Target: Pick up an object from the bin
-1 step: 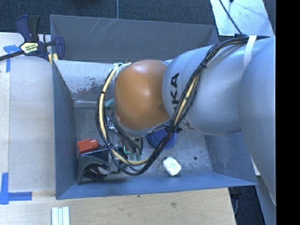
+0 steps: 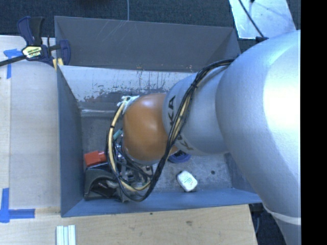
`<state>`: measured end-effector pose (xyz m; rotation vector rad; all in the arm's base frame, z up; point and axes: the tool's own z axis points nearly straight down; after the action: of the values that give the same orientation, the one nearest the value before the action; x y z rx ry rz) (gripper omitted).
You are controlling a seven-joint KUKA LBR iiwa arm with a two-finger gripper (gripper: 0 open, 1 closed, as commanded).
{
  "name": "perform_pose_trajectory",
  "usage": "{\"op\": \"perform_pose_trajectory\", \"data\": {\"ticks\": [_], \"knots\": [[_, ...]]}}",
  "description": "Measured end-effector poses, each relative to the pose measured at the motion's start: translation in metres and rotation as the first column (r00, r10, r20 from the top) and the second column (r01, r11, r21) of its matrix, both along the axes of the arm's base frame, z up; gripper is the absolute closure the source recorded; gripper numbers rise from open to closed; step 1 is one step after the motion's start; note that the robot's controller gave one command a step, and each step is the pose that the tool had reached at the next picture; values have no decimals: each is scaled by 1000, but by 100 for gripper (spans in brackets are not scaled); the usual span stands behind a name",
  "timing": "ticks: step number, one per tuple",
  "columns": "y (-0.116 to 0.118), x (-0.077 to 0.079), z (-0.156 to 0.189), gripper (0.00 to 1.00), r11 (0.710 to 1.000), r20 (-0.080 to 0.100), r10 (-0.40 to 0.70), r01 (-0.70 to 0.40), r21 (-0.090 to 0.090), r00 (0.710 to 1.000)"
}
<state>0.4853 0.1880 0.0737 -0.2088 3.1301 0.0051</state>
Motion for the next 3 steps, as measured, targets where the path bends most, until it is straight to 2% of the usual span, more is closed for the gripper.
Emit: {"op": "perform_pose_trajectory", "data": {"ticks": [3], "knots": [[1, -1, 4, 0, 1000, -3, 2, -2, 4, 1000]]}}
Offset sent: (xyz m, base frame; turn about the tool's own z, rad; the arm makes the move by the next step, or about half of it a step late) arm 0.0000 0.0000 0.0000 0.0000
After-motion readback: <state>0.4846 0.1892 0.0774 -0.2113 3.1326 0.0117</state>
